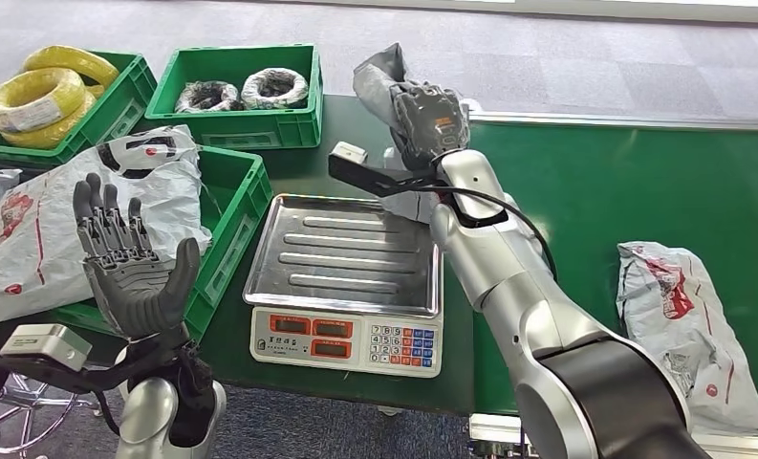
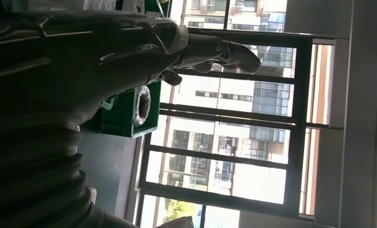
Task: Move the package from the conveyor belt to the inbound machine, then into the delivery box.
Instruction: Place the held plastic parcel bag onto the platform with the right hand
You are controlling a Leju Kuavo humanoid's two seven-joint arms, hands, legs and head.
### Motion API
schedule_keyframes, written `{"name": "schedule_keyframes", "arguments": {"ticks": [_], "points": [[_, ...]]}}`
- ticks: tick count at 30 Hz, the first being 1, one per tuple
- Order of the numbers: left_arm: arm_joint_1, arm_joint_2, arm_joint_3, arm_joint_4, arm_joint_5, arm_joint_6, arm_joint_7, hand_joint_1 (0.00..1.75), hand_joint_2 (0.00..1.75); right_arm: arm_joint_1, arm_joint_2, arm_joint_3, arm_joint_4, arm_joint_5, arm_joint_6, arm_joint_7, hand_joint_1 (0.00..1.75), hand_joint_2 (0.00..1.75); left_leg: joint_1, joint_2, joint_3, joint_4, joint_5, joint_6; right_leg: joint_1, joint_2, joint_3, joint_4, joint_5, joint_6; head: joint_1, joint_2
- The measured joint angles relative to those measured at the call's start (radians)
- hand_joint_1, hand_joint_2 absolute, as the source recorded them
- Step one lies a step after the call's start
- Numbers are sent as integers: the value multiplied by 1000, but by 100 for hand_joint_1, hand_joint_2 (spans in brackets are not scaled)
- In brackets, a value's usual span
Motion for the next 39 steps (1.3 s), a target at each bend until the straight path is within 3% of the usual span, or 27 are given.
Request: {"name": "schedule_keyframes", "arguments": {"ticks": [4,8,23,24,27,28,31,39], "points": [[1,1,8,0,-3,-12,0,0,175,24,30,59,-3,-48,15,-33,175,175,0,0,0,0,0,0,0,0,0,0,0,0,0,0],[3,2,17,-2,-8,-17,0,0,175,45,43,185,-26,-161,60,-36,175,175,0,0,0,0,0,0,0,0,0,0,0,0,0,0],[3,0,42,-21,-18,-36,0,0,175,109,48,598,-46,-402,164,-26,175,175,0,0,0,0,0,0,0,0,0,0,0,0,0,0],[3,0,43,-21,-17,-36,0,0,175,113,48,621,-46,-415,178,-26,138,175,0,0,0,0,0,0,0,0,0,0,0,0,0,0],[3,0,45,-21,-16,-37,0,0,175,130,48,684,-45,-456,220,-26,7,175,0,0,0,0,0,0,0,0,0,0,0,0,0,0],[4,0,45,-21,-15,-37,0,0,175,137,48,700,-44,-469,228,-24,0,131,0,0,0,0,0,0,0,0,0,0,0,0,0,0],[6,0,46,-21,-14,-35,0,0,175,154,48,734,-37,-499,227,-11,0,0,0,0,0,0,0,0,0,0,0,0,0,0,0,0],[19,0,45,-28,-14,-16,0,0,175,161,48,753,-6,-552,146,51,0,0,0,0,0,0,0,0,0,0,0,0,0,0,0,0]]}}
